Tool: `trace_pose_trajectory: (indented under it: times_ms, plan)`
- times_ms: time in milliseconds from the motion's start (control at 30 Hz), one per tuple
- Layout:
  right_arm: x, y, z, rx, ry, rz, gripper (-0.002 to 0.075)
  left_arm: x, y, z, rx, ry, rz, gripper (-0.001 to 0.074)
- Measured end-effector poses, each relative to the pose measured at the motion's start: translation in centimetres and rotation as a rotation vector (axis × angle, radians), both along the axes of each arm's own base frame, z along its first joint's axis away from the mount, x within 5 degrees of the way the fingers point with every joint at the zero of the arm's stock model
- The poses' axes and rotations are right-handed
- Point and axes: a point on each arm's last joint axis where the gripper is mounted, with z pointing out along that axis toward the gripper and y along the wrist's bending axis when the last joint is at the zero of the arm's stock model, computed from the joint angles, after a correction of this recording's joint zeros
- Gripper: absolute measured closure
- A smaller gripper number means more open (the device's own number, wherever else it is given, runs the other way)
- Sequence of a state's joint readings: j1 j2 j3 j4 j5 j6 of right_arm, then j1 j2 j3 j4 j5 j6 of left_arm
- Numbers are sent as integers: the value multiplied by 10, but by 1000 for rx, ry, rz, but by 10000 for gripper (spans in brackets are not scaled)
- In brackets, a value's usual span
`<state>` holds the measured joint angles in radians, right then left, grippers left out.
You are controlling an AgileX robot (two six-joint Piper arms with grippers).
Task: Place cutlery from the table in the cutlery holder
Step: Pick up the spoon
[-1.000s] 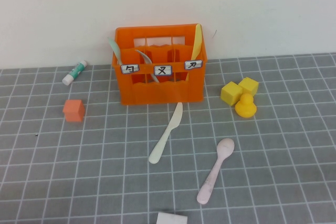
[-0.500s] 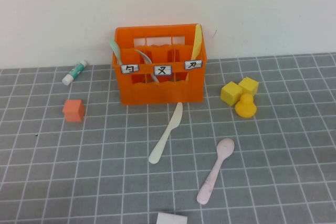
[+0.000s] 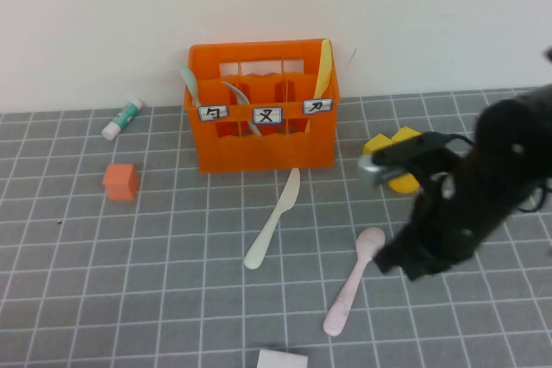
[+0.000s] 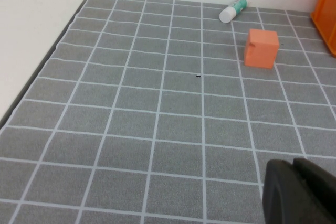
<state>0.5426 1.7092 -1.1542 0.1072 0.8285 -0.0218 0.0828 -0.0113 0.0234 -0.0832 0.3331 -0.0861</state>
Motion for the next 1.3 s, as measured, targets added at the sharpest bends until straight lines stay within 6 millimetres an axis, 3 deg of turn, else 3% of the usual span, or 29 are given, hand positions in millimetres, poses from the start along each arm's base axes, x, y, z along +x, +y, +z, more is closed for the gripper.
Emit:
trace_pose_trajectory:
  times_ms: [100, 333, 533, 700, 900, 1033, 1200, 1300]
  plan:
    - [18, 15, -10, 18, 9, -62, 624, 0, 0, 0, 2, 0, -1, 736]
    - [42, 40, -22, 48, 53, -256, 365, 0, 0, 0, 2, 0, -1, 736]
    - [43, 52, -45, 18, 87, -440, 308, 0, 0, 0, 2, 0, -1, 736]
    - [42, 63, -67, -3, 104, -510, 303, 0, 0, 0, 2, 0, -1, 736]
    - [43, 67, -69, -12, 87, -534, 342, 0, 0, 0, 2, 0, -1, 736]
    - [43, 65, -71, -47, 72, -494, 429, 0, 0, 0, 2, 0, -1, 736]
    - [43, 63, -72, -96, 48, -385, 607, 0, 0, 0, 2, 2, -1, 736]
    - [44, 63, -71, -108, 23, -328, 608, 0, 0, 0, 0, 2, 0, 736]
